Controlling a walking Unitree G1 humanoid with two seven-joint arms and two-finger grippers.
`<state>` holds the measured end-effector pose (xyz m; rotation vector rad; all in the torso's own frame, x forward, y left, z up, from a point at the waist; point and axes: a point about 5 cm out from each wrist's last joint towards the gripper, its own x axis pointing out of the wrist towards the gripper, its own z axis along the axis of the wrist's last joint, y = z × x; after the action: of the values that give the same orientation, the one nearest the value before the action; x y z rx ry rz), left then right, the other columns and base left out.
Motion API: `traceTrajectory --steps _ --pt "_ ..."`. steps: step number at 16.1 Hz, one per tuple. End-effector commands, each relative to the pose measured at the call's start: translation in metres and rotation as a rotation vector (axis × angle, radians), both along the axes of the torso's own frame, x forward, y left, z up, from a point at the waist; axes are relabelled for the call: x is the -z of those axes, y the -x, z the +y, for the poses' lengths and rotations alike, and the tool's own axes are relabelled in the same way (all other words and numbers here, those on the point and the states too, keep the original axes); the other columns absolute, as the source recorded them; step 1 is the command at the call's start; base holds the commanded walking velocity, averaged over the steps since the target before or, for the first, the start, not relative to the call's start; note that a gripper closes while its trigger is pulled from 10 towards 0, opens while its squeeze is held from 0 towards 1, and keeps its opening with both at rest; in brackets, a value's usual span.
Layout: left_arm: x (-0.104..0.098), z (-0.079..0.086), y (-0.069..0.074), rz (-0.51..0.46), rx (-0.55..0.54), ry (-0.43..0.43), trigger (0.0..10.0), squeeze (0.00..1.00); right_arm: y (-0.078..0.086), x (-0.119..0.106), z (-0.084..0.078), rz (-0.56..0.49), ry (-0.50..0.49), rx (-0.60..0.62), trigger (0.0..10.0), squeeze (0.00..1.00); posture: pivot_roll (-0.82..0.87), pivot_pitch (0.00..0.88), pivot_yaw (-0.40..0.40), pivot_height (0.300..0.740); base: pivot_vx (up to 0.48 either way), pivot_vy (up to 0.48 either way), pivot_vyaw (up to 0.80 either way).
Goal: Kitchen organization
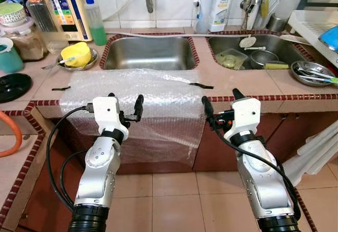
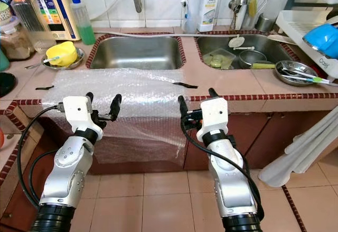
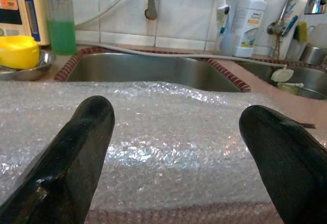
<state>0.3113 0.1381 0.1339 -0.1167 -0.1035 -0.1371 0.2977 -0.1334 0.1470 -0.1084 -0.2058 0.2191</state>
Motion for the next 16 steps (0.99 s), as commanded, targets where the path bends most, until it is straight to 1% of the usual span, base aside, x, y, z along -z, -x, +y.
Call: traceTrajectory --steps 1,9,16 --pt "-0.0052 0.0008 -0.0014 -0.011 0.006 -0.012 10.0 0.0 0.0014 -0.0021 0.0005 -0.005 0.002 -0.004 10.0 0.0 0.05 0.0 0.046 0.74 0.352 0.292 0.0" --pt "-0.0041 -0.0026 -0.0015 -0.004 0.018 -0.01 10.0 0.0 0.0014 -0.0039 -0.0001 -0.006 0.004 0.006 10.0 0.0 0.05 0.0 0.051 0.74 0.391 0.275 0.0" --pt "0.0 -0.0066 0.0 0.011 0.027 -0.011 10.0 0.0 0.0047 -0.0022 -0.0017 -0.001 0.011 0.015 10.0 0.0 0.04 0.0 0.052 0.74 0.455 0.0 0.0"
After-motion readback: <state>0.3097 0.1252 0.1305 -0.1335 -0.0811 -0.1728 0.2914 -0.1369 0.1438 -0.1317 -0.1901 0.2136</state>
